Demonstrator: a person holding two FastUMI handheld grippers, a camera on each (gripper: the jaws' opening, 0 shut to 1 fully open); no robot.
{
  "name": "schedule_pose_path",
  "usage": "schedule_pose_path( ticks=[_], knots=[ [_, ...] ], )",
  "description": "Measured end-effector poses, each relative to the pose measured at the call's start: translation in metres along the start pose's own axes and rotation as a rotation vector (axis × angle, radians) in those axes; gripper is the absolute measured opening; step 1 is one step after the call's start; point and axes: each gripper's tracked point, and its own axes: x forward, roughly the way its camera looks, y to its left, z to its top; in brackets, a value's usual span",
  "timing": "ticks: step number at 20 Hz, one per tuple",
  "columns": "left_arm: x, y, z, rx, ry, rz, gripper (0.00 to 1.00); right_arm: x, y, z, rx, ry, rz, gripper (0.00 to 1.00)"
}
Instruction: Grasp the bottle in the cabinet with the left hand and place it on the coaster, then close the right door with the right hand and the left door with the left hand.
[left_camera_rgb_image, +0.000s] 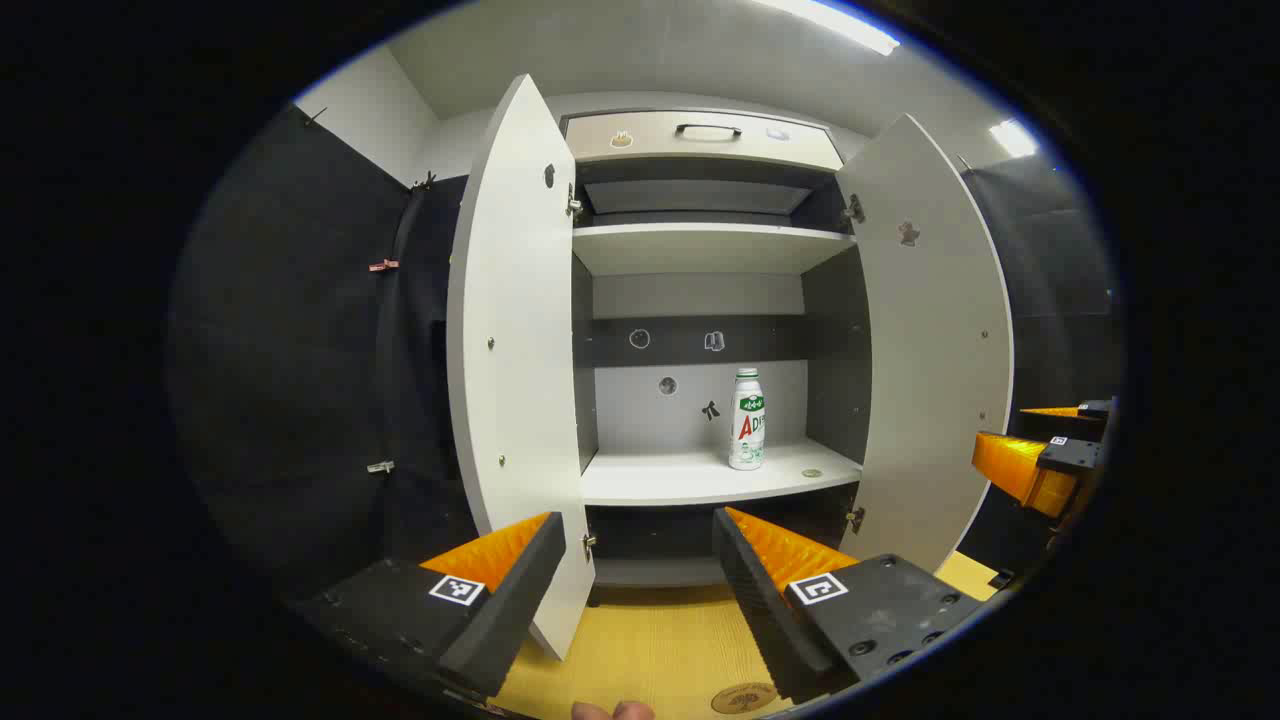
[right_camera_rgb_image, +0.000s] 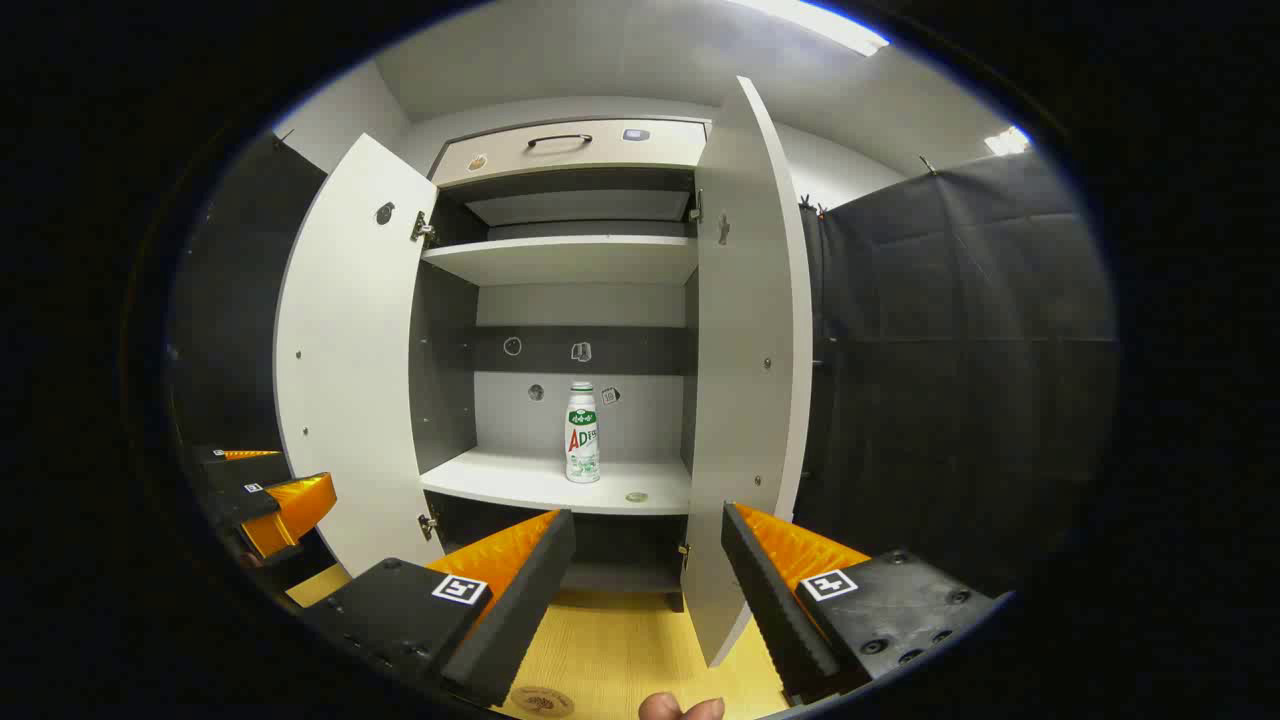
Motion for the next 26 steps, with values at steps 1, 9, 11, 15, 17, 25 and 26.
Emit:
schedule_pose_path(
  ticks=[1,9,11,15,17,25,26],
  knots=[
    [0.0,0.001,-0.001,0.0,0.003,0.003,0.95,0.001,0.001,0.0,-0.006,0.001,0.0,0.98],
    [0.003,-0.002,0.0,0.007,0.001,0.007,0.95,0.001,0.0,0.0,-0.012,-0.004,0.009,0.98],
    [0.004,-0.004,0.0,0.002,0.001,0.003,0.95,0.001,-0.003,0.003,-0.014,-0.013,0.004,0.98],
    [0.006,-0.008,0.001,0.003,0.001,0.0,0.95,0.003,-0.008,0.005,-0.014,-0.017,-0.005,0.98],
    [0.008,-0.009,0.002,0.001,0.0,-0.002,0.95,0.004,-0.01,0.006,-0.013,-0.019,-0.008,0.98],
    [0.02,-0.018,0.011,0.004,-0.02,-0.013,0.95,0.004,-0.014,0.011,-0.014,-0.032,-0.008,0.98],
    [0.023,-0.022,0.013,0.004,-0.022,-0.021,0.95,0.004,-0.014,0.012,-0.013,-0.033,-0.006,0.98]
  ],
)
